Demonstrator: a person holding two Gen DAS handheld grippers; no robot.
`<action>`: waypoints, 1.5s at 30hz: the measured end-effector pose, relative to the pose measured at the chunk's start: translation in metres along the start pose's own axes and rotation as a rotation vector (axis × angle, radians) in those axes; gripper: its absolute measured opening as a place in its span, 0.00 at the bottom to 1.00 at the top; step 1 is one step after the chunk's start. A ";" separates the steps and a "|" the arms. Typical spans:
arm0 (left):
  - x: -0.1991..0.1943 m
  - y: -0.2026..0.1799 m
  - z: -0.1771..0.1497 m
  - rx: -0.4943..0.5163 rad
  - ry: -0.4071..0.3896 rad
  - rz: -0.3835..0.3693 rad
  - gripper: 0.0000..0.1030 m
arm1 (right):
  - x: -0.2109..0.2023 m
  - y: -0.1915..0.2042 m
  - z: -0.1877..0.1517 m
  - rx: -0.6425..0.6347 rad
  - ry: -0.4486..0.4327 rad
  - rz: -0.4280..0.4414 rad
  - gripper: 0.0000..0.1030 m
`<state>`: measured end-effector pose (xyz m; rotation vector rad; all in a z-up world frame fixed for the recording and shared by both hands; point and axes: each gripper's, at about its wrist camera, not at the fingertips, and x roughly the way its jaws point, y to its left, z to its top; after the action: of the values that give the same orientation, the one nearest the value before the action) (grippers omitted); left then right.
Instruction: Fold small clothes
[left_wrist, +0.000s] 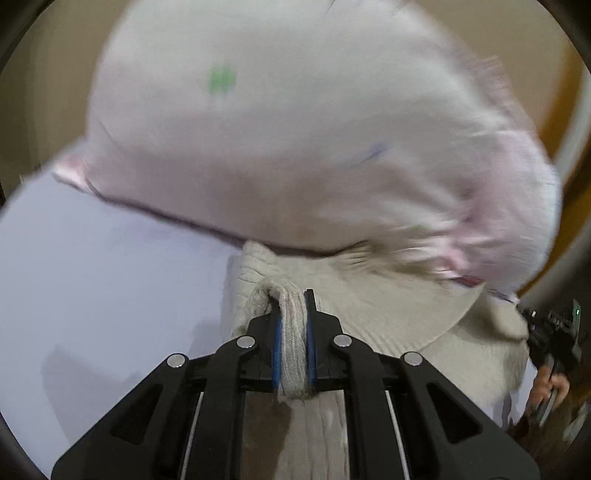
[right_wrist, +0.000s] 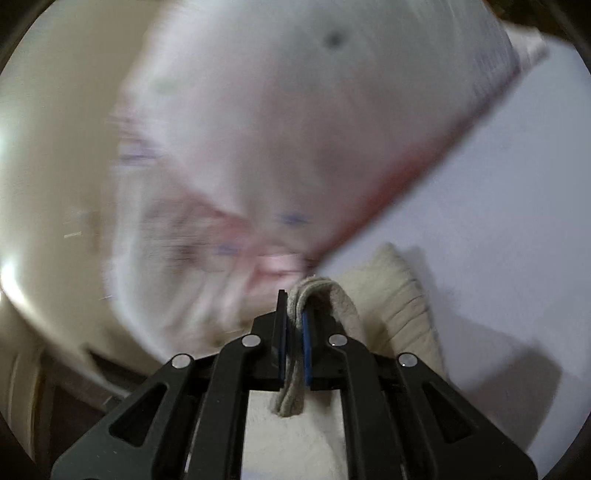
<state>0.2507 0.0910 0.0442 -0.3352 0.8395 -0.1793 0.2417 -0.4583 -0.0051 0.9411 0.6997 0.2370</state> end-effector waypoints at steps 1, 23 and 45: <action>0.013 0.003 0.002 -0.028 0.035 0.003 0.10 | 0.013 -0.006 0.001 0.036 0.024 -0.029 0.11; -0.024 0.028 -0.064 -0.048 0.146 -0.100 0.63 | -0.031 -0.009 -0.014 -0.136 -0.133 0.143 0.89; 0.077 -0.330 -0.087 0.317 0.321 -0.543 0.19 | -0.064 -0.022 0.021 -0.203 -0.167 0.052 0.88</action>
<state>0.2275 -0.2577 0.0549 -0.2316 1.0036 -0.8811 0.2044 -0.5152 0.0131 0.7756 0.4883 0.2667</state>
